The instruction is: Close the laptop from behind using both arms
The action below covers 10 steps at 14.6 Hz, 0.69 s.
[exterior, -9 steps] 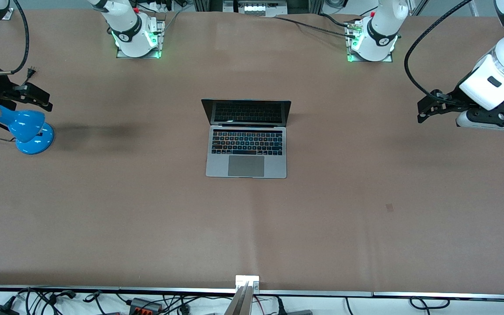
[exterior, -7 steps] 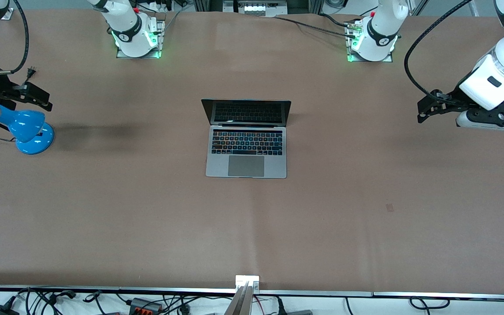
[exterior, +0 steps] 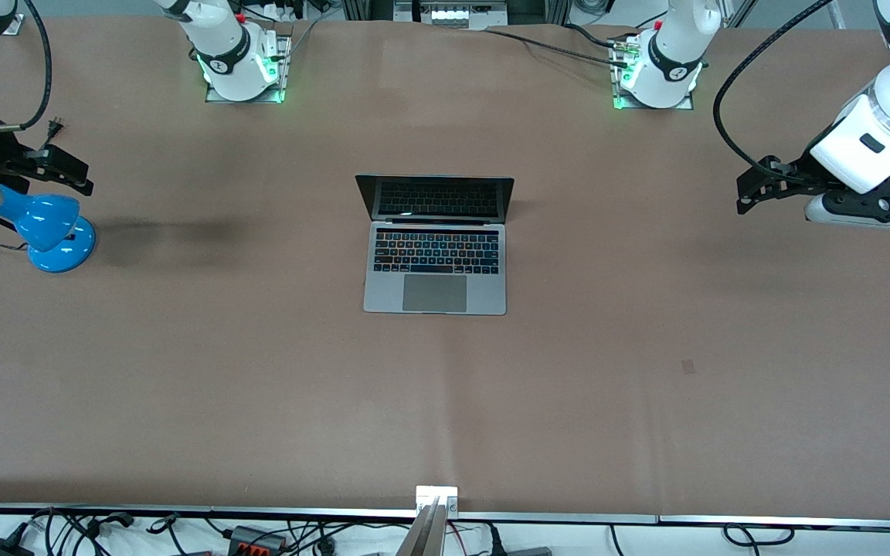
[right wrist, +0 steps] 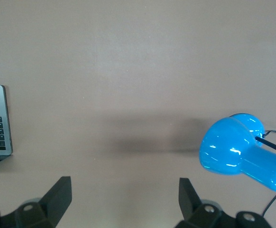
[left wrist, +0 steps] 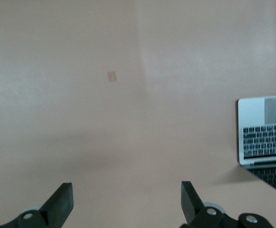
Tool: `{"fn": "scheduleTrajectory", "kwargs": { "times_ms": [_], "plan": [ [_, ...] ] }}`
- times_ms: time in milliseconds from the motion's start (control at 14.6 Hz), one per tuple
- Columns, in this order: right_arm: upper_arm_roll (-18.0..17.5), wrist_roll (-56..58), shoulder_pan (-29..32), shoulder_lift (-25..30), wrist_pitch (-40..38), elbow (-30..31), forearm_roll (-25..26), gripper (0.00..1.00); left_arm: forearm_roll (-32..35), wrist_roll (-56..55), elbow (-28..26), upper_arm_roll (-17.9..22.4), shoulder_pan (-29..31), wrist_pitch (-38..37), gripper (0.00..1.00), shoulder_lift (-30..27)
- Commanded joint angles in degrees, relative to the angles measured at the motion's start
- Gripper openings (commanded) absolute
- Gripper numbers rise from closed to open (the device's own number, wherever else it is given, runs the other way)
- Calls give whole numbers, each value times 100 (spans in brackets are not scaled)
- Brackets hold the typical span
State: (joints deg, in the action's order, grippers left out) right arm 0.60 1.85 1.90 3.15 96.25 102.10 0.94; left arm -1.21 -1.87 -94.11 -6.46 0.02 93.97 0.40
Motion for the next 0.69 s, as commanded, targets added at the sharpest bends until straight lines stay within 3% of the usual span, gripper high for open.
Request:
{"fn": "scheduleTrajectory", "kwargs": {
  "times_ms": [0, 69, 206, 274, 480, 549, 617],
  "plan": [
    [-51, 26, 65, -25, 43, 46, -58, 98, 50, -68, 218, -110, -55, -579, 100, 92],
    [-60, 26, 47, -16, 52, 46, -41, 57, 50, -51, 226, -119, -55, -764, 100, 92],
    [-68, 8, 30, -33, 43, 46, -49, 6, 50, -33, 226, -110, -38, -915, 100, 100],
    [-68, 0, 12, -42, 43, 38, -58, 0, 42, -15, 226, -110, -46, -915, 100, 161],
    [-77, -9, -6, -95, 8, 46, -163, 0, 42, 352, 279, -110, -46, -933, 100, 505],
    [-77, -9, -58, -95, 8, 46, -268, 0, 42, 319, 297, -110, -64, -959, 79, 557],
    [-77, -9, -119, -138, 8, 46, -313, 0, 33, 301, 288, -136, -90, -1211, 52, 549]
  ]
}}
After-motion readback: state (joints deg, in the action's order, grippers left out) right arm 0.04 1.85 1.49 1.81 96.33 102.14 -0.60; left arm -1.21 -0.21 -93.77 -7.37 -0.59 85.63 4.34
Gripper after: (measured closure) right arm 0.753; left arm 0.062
